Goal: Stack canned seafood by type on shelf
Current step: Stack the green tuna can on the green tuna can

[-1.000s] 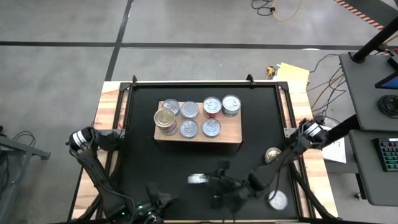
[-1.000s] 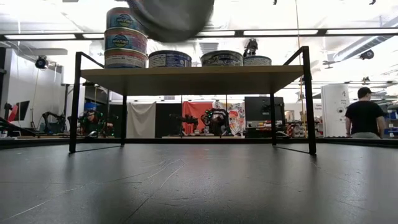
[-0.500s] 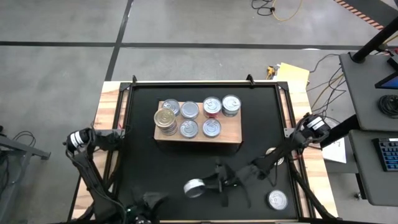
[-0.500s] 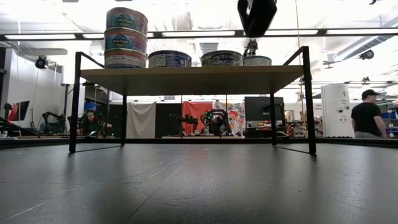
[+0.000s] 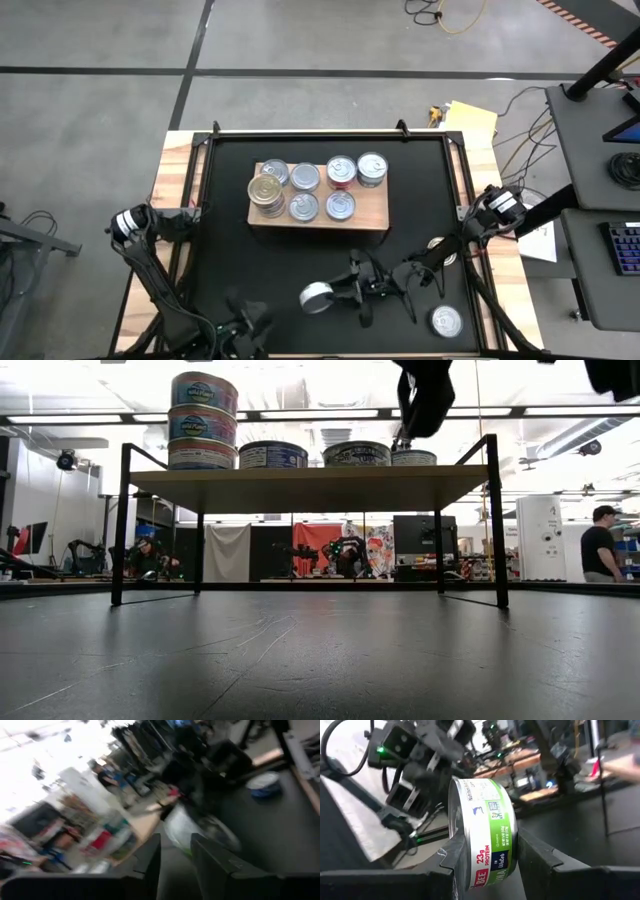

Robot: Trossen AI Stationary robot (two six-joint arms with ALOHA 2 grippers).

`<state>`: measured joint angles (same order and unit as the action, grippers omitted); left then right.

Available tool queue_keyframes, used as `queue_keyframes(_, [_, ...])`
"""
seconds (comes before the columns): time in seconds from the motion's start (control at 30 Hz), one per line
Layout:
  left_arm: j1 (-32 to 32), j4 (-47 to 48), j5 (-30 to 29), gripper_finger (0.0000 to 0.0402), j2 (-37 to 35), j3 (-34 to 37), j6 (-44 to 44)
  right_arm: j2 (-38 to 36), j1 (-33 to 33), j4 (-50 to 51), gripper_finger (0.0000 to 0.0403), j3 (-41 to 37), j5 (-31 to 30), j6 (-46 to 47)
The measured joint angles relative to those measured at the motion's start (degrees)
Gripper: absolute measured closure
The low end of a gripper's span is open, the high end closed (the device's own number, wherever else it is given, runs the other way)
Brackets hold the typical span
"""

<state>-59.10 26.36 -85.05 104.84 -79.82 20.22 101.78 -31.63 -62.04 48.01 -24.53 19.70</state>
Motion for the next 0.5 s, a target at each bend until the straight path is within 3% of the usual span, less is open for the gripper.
queue_keyframes(0.17, [2.5, 0.0, 9.3, 0.026, 0.0, 0.9, 3.9, 0.0, -1.0, 0.0, 0.0278, 1.3, -4.2, -6.3])
queue_keyframes(0.5, [4.7, -0.2, 9.7, 0.0164, 0.0, 2.5, 9.7, 0.0, -4.0, 0.5, 0.0278, 2.9, -8.6, -16.3])
